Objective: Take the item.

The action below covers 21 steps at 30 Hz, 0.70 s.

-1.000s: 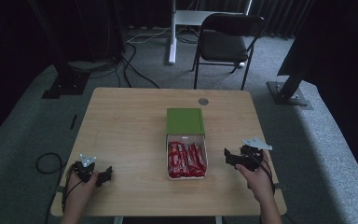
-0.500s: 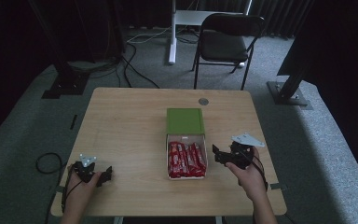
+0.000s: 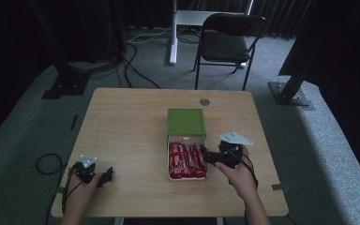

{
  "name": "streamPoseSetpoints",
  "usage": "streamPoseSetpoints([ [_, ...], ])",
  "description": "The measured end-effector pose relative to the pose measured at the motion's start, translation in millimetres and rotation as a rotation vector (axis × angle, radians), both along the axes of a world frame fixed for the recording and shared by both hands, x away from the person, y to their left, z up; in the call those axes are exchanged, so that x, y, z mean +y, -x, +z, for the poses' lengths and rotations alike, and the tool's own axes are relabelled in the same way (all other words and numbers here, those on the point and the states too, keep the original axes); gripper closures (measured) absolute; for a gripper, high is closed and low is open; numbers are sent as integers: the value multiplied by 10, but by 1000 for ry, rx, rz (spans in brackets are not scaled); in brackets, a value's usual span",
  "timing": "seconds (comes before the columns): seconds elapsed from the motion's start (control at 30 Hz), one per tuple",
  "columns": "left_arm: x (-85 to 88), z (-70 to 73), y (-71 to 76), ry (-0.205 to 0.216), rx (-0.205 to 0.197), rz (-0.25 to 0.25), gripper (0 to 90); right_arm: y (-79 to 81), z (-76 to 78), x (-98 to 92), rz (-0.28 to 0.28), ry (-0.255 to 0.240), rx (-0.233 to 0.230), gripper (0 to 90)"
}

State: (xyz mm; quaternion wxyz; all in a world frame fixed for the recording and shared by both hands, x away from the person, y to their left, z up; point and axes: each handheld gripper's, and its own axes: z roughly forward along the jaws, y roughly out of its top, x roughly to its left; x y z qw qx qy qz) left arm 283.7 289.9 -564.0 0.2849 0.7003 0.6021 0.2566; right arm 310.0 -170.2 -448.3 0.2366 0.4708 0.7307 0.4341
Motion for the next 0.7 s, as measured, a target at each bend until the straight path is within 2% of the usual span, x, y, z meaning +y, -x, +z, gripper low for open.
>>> streamPoseSetpoints([
  [0.7,-1,-1,0,1,-1,1,74,23,-71,591,118,3,26,116],
])
